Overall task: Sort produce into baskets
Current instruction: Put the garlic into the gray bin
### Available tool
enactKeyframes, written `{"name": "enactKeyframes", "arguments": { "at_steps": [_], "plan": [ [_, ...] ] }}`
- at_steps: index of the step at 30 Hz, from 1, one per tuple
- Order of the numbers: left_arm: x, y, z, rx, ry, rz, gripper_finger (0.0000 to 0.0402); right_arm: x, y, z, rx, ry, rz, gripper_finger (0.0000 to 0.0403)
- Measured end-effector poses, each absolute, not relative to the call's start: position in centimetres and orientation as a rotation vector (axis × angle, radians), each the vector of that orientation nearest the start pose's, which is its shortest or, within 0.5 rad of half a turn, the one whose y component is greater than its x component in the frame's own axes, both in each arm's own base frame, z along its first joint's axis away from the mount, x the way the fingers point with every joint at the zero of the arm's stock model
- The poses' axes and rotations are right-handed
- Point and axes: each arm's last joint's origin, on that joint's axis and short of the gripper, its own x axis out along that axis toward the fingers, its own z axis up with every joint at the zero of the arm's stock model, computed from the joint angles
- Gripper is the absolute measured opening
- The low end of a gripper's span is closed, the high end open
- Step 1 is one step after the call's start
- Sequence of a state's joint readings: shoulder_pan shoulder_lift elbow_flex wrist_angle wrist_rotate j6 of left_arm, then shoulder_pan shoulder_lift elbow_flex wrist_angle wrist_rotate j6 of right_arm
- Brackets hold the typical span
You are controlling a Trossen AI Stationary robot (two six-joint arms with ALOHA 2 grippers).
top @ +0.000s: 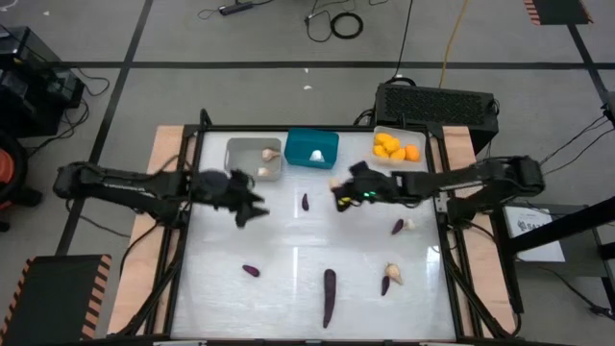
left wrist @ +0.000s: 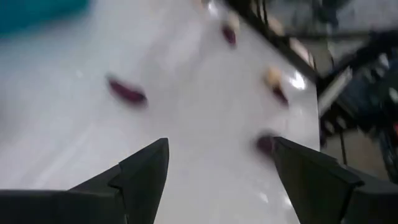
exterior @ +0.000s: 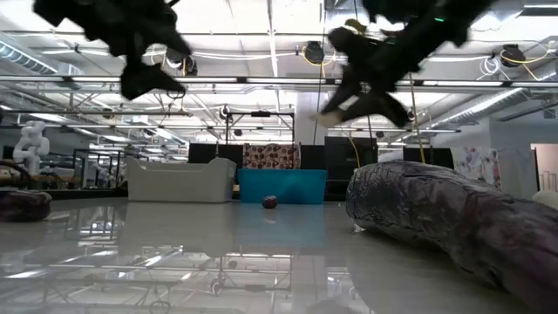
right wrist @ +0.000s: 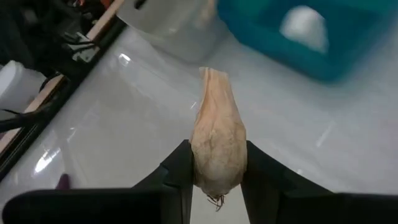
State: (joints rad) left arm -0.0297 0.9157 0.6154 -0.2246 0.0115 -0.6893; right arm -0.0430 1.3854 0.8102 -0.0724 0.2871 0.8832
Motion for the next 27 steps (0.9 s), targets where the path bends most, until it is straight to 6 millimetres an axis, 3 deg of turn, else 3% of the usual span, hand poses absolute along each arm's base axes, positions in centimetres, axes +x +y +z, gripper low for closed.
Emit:
{"name": "enactKeyframes", "arguments": {
  "at_steps": [7,14,20,27],
  "plan": [
    [17.9,-4.4,21.2,-0.687,0.729,0.138,0.0292,38.0,-4.2,24.4,0.603,0.446,-0.547,0.0105],
    [15.4,-6.0,18.5,-0.732,0.95,0.243,0.0292,46.8,-7.6,25.5,0.462,0.413,-0.441,0.0114],
    [14.8,-6.8,18.3,-0.734,0.928,0.293,0.0292,50.6,-11.3,24.5,0.454,0.463,-0.499,0.0116],
    [14.7,-7.3,18.5,-0.725,0.868,0.315,0.0292,52.0,-13.5,23.3,0.456,0.541,-0.489,0.0117]
  ]
}}
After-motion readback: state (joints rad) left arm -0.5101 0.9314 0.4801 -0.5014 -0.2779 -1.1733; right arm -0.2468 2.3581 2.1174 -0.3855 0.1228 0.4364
